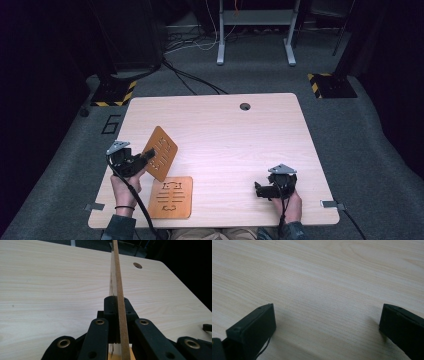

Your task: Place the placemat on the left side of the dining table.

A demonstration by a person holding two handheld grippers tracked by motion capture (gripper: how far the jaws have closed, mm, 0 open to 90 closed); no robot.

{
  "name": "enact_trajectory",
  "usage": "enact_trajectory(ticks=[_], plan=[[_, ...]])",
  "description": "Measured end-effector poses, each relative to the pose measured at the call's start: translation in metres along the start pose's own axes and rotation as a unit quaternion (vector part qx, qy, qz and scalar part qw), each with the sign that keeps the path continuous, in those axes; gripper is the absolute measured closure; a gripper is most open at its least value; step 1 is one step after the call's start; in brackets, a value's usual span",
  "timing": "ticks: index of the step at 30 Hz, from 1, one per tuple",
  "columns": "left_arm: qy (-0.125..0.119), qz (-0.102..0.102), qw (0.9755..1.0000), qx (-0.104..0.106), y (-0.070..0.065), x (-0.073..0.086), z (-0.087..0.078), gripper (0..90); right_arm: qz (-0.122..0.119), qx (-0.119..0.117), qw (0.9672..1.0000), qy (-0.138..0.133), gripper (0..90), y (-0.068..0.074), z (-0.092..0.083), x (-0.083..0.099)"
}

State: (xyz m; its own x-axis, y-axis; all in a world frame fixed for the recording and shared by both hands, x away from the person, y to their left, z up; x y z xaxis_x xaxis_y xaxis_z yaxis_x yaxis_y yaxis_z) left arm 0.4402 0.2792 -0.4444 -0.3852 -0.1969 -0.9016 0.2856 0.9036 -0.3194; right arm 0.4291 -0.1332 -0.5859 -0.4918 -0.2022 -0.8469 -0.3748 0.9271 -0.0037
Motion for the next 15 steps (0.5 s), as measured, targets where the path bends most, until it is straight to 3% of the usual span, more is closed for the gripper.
enact_trajectory(ticks=[15], plan=[[-0.012, -0.013, 0.9994, -0.029, 0.028, -0.019, 0.004, 86.0, 0.001, 0.0, 1.0, -0.001, 0.0, 0.0, 0.0, 0.0]])
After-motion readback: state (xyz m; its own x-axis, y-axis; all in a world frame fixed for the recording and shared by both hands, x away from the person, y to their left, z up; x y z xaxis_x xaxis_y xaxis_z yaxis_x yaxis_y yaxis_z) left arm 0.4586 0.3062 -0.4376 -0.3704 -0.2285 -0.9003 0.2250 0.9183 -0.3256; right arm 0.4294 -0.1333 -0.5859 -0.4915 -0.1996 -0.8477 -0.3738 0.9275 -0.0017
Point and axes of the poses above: each handheld gripper's, and its own axes: z roughly forward along the jaws, x roughly out of its underside, y roughly to its left, the point moved 8 cm from there along z, roughly forward along the jaws, and after that the axes turned 12 degrees about -y, right-handed, at the moved point
